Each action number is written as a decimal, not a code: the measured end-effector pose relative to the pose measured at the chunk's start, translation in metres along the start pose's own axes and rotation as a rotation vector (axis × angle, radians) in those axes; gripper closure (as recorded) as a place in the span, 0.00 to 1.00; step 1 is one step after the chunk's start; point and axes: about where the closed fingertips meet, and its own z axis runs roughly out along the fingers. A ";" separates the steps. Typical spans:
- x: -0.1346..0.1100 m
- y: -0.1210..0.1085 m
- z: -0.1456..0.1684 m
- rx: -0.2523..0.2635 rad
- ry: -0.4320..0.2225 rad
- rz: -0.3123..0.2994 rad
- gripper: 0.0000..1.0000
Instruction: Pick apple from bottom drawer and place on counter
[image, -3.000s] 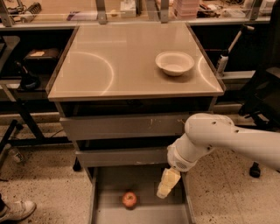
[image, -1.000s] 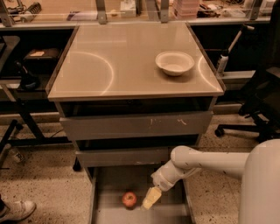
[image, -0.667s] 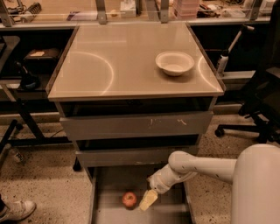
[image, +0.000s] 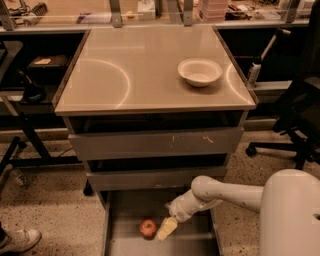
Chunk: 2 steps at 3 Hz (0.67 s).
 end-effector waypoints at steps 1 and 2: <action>0.001 -0.024 0.022 0.009 -0.091 -0.001 0.00; 0.010 -0.043 0.044 0.012 -0.152 0.009 0.00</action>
Offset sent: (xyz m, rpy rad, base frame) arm 0.0385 0.0132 -0.0807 0.1762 -0.0590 -0.1254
